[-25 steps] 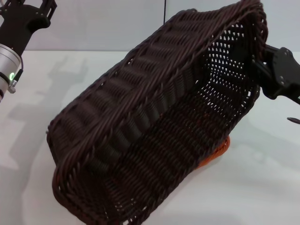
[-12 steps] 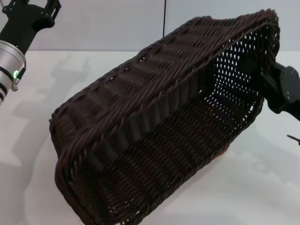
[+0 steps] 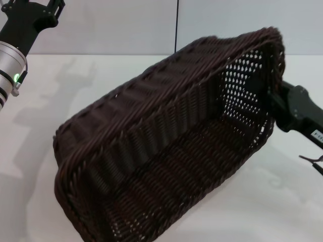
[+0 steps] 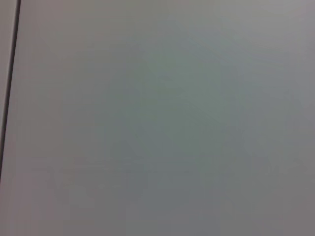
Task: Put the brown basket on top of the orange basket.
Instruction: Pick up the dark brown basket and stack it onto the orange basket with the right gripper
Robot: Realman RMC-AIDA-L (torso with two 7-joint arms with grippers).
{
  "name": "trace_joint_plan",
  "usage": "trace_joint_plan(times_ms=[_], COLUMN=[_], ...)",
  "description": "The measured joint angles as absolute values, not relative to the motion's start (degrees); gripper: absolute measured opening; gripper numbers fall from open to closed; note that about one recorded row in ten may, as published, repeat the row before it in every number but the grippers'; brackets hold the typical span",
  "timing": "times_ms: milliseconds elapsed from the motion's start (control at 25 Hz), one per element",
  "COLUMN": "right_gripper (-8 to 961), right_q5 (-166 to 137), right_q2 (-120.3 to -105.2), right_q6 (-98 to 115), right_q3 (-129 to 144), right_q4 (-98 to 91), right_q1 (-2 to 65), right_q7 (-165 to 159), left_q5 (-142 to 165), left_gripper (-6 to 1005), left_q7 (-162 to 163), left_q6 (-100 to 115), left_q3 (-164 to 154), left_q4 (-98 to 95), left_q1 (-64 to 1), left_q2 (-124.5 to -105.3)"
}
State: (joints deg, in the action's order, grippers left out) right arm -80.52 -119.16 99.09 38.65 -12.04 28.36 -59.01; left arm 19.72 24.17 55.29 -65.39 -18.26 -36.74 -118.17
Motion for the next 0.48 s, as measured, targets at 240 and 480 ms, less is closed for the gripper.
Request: trace_joint_plan(times_ms=[240,480], right_gripper=[155,154], right_q5=[-80.6,-80.5], right_q2=[-119.12,-119.09], right_q6=[97.6,96.4], right_q3=[40.6,40.6], right_q4=[-10.6,-10.2], right_q1=[28.6,27.4], right_q7=[-60.2,-61.3], left_q5=[19.7,19.8], left_gripper=[605,605], left_q7=[24.2,24.2], left_q6=[55.1,54.9], left_q3=[-65.4,-65.4], left_q4=[-18.2,-18.0], left_q1=[-36.8,-36.8], left_q2=[-118.14,-118.12])
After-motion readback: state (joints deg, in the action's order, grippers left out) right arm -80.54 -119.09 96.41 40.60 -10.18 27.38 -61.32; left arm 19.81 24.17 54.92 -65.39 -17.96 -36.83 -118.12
